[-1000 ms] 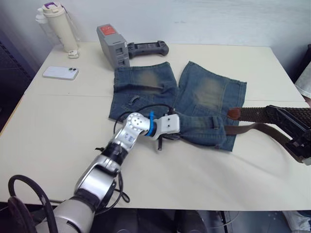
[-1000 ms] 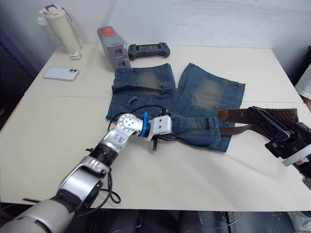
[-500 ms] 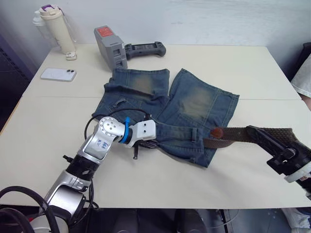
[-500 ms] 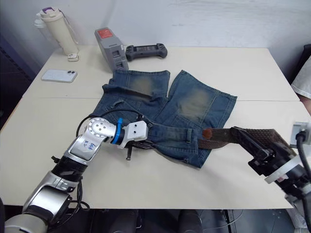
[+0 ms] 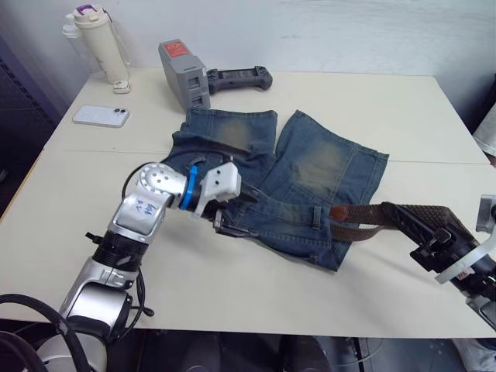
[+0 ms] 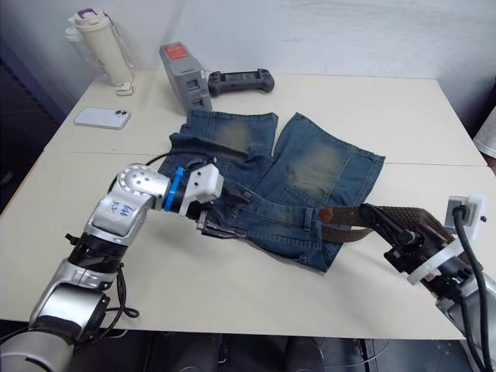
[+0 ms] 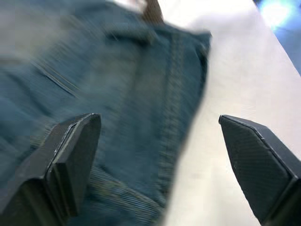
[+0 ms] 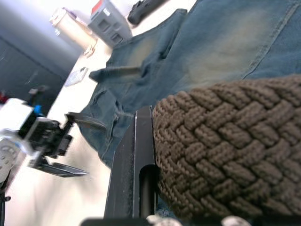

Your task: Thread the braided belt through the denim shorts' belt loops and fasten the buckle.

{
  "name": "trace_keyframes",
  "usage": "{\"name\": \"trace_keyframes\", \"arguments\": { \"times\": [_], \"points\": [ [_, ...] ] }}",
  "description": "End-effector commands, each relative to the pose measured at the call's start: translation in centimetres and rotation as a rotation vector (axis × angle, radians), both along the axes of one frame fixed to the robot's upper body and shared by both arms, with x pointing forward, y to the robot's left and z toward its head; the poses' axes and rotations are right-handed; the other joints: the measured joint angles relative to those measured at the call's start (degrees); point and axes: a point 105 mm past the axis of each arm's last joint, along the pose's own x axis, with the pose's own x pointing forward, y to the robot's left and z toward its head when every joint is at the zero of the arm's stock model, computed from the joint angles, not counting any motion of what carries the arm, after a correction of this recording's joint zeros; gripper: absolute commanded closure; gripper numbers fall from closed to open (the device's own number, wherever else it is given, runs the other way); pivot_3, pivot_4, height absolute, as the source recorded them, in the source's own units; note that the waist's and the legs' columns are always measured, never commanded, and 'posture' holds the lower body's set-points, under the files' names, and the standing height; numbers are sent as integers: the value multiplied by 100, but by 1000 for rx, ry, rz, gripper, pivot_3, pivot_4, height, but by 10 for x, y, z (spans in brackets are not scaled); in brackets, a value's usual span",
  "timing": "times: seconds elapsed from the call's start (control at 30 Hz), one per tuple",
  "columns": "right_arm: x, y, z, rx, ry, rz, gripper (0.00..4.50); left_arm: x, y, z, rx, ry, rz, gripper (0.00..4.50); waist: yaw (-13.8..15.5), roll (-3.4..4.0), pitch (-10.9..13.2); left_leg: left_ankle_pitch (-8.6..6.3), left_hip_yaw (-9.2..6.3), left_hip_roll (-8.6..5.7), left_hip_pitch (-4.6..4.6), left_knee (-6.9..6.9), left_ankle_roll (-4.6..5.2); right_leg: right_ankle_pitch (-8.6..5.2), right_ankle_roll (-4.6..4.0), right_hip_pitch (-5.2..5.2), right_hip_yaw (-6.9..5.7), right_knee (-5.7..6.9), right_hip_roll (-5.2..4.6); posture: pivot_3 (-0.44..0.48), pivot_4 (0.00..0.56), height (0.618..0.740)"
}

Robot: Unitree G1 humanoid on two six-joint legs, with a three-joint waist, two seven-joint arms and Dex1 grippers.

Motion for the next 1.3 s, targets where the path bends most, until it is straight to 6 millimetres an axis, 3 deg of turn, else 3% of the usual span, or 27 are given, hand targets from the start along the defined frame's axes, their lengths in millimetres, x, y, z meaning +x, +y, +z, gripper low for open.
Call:
{"name": "trace_keyframes", "arguments": {
  "times": [0.03, 0.2, 0.33, 0.47, 0.73, 0.87, 1.3],
  "points": [
    [5, -8, -4, 27, 6, -11, 4500, 0, 0, 9, -37, -28, -4, 36, 7, 0, 0, 0, -1, 0, -1, 0, 0, 0, 0, 0, -2, 0, 1, 0, 150, 740],
    [10, -16, -8, 81, 15, -13, 4500, 1, 1, 10, -50, -25, 17, 36, 5, 0, 0, 0, -1, 0, -3, 1, 0, 0, 0, -1, -3, 0, 0, 0, 150, 740],
    [13, -17, -24, 76, 63, 22, 4500, 0, 3, 10, -62, -14, 37, 36, 2, 0, 0, 0, -1, 0, -3, 1, 0, 0, 0, -1, -3, 0, 1, 0, 150, 740],
    [15, -14, -8, 123, -2, 61, 4500, 1, 7, 5, -32, -20, 50, 36, -4, 0, 0, 0, 1, 0, -3, 1, 0, 0, 0, -4, 0, 2, 0, 0, 150, 740],
    [20, -7, -24, 126, 37, 89, 4500, -1, 6, 7, -55, -17, 59, 36, 14, 0, 0, 0, 0, -1, -5, 1, 0, 0, 0, -3, -2, 1, 0, 0, 150, 740],
    [22, -13, -35, 107, 66, 68, 4500, -2, 7, 6, -54, -17, 60, 36, 4, 0, 0, 0, 1, -1, -4, 2, 0, 0, 0, -3, -2, 2, 0, 0, 150, 740],
    [25, -33, -32, 104, 45, 20, 4500, -2, 7, 3, -52, -15, 66, 36, 5, 0, 0, 0, 1, 0, -4, 3, 0, 0, 0, -4, -1, 4, 0, 0, 150, 740]
  ]
}}
